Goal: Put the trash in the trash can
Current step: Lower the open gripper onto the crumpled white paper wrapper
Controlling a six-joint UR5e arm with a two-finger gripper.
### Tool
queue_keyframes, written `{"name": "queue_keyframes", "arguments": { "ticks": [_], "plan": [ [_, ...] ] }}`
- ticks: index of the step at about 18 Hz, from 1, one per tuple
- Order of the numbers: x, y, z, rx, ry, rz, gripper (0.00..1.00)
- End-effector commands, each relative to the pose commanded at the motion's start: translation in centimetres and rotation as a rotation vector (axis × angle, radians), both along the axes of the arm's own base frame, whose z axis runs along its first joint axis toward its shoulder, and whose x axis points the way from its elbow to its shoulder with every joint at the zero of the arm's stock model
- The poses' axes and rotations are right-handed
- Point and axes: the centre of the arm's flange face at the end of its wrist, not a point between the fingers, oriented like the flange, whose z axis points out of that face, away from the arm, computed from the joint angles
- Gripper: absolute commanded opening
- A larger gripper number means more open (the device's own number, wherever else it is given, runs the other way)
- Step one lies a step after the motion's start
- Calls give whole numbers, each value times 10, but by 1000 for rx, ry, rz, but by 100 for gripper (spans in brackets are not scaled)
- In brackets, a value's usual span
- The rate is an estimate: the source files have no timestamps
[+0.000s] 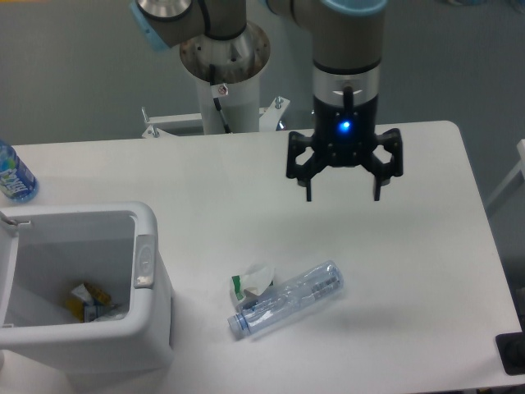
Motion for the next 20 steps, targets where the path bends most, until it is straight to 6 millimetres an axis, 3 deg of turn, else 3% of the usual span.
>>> {"name": "queue_keyframes", "arguments": {
  "ticks": [3, 6, 11, 14, 17, 20],
  "plan": [
    [2, 2, -14, -14, -20, -8, 100],
    [9, 1, -45, -36, -57, -13, 100],
    [30, 6, -119, -23, -39, -34, 100],
    [44, 27, -154, -51, -60, -109, 100],
    [45, 47, -200, -102, -101, -204, 100],
    [49, 62, -222, -111, -112, -234, 100]
  ]
}}
